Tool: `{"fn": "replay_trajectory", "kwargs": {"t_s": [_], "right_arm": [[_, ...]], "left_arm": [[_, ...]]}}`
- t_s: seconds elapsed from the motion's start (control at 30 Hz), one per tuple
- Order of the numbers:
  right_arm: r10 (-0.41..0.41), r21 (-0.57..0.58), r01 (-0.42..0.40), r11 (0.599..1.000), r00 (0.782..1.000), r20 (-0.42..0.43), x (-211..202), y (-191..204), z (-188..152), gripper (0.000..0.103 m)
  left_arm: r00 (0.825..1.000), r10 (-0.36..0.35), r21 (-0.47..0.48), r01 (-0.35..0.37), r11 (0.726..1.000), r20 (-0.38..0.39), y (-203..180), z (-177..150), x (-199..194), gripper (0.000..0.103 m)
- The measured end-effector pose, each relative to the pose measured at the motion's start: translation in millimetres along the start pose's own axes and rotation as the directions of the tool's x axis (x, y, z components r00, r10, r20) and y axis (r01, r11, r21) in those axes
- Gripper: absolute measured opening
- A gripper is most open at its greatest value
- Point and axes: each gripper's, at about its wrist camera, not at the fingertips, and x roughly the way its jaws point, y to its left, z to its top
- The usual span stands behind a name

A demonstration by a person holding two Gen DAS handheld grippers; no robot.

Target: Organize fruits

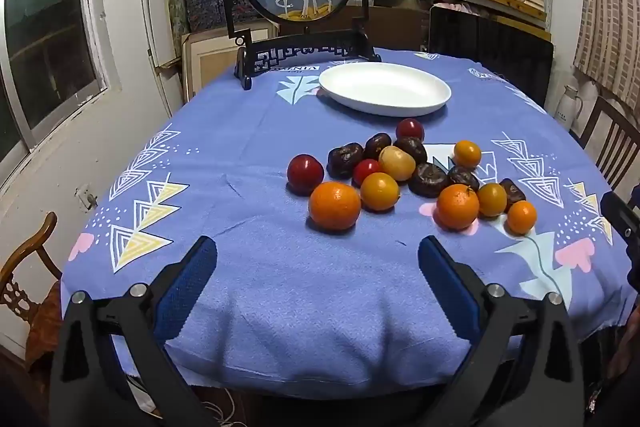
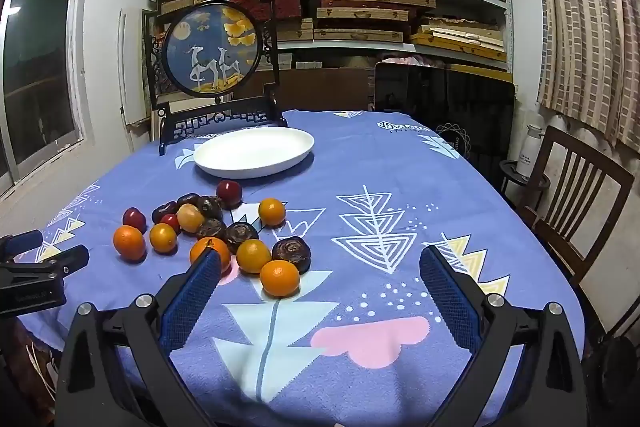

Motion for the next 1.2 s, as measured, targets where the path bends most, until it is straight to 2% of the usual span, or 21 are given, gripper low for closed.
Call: {"fn": "replay_trajectory", "kwargs": {"t_s": [1.2], "right_arm": [[0.003, -0.006, -0.003, 1.0, 1.0, -0.017, 4.5, 1.6, -2.1, 0.1]], "left_arm": [[1.0, -0.003, -0.009, 0.003, 1.0, -0.004, 6.2, 2.5, 1.1, 0.099]]}}
